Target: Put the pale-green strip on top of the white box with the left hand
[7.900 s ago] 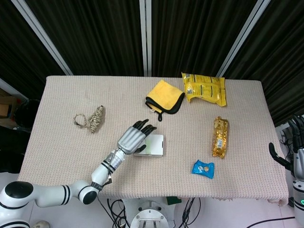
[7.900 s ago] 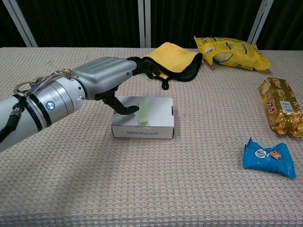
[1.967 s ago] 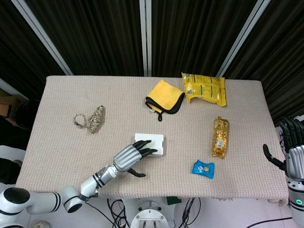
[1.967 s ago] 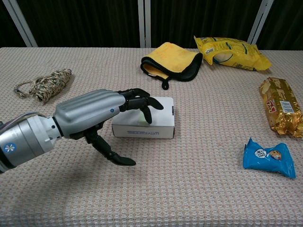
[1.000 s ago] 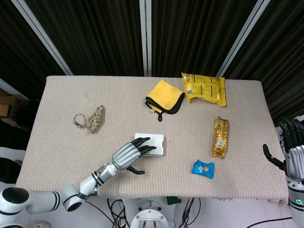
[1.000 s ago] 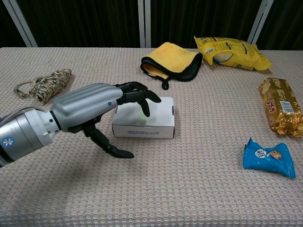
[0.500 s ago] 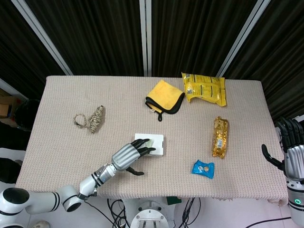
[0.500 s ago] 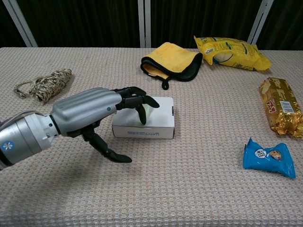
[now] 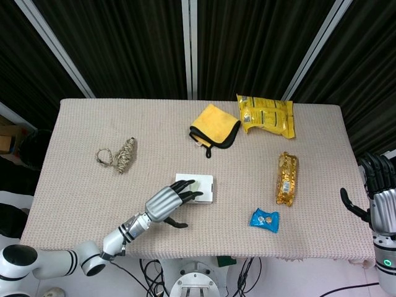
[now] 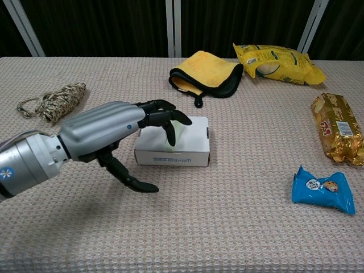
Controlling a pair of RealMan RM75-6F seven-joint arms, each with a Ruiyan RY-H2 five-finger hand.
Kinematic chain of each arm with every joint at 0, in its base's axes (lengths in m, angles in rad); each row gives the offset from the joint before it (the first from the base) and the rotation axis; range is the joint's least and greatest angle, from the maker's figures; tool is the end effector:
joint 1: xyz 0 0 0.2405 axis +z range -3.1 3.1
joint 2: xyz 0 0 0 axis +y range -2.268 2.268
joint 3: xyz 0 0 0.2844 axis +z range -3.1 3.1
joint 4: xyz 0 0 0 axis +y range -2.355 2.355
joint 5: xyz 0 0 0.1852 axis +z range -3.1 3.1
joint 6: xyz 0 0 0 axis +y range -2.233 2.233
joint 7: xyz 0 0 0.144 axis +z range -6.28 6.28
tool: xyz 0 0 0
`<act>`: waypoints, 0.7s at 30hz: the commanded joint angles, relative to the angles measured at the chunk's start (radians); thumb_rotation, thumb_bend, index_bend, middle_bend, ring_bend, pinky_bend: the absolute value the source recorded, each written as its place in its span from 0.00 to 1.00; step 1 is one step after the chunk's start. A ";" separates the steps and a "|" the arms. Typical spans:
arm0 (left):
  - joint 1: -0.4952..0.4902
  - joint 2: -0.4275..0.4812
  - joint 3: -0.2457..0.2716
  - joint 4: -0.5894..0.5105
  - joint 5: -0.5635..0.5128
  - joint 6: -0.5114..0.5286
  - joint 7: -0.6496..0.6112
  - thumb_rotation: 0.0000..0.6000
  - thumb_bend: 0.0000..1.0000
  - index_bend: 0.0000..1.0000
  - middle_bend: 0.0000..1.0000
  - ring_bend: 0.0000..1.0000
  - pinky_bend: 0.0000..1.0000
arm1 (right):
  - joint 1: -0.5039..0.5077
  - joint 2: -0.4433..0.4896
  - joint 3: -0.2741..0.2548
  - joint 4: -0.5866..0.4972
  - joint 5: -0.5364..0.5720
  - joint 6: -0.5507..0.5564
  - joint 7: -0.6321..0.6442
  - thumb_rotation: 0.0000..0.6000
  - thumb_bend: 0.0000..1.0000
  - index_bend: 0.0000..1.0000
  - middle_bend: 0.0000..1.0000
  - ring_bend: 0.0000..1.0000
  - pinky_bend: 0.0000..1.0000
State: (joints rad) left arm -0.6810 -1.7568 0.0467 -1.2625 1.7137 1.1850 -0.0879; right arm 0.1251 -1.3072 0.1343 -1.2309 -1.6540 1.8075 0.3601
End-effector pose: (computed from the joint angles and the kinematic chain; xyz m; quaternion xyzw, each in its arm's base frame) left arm -0.1482 0.2758 -0.0578 -0.7875 -0.3091 -0.4885 0.2139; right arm -0.3233 -0.1998 0.2026 0.5406 -0.2690 0.5888 0.5373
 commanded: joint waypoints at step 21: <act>0.011 0.007 0.015 0.005 -0.002 -0.010 -0.008 0.76 0.03 0.15 0.38 0.04 0.16 | 0.001 -0.006 -0.004 0.001 -0.002 -0.005 -0.010 1.00 0.34 0.00 0.00 0.00 0.00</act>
State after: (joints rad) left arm -0.6703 -1.7495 0.0618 -1.2578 1.7115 1.1751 -0.0958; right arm 0.1263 -1.3136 0.1300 -1.2301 -1.6555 1.8019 0.3503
